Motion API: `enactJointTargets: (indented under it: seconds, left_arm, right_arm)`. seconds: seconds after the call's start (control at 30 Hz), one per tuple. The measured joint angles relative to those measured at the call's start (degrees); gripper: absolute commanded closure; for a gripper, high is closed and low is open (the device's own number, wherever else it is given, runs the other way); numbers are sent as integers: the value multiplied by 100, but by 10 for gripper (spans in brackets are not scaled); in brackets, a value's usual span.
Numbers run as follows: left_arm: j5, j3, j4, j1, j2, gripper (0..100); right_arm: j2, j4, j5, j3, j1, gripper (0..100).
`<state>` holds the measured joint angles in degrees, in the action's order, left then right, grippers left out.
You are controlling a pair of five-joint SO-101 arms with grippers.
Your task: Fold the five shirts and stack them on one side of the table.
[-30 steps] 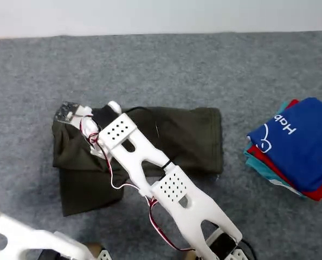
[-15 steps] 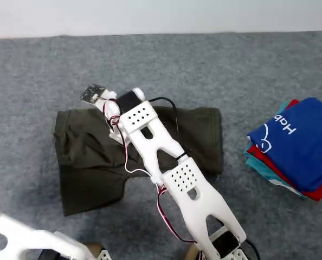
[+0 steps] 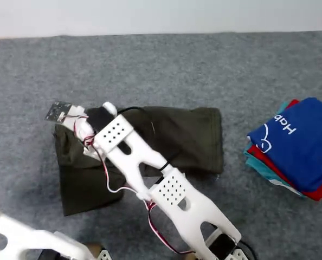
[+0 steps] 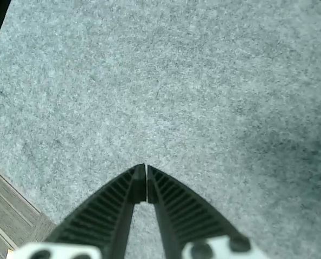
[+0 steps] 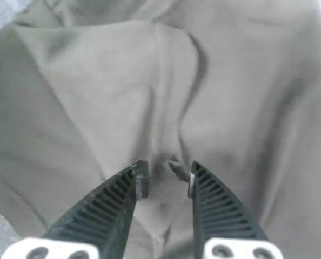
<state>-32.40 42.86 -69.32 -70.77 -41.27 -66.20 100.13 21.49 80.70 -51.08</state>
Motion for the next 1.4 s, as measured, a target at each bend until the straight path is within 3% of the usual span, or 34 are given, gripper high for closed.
enactJointTargets:
  seconds: [0.47,0.83,1.4]
  left_arm:
    - [0,0,18,0,0,992]
    - [0,-97,18,-44,0,992]
    - [0,-97,18,-44,0,992]
  right_arm:
    - [-422,-1222,-18,0,-440,859]
    - [-9,35,-18,0,70,859]
    - [-448,35,-18,176,756,859]
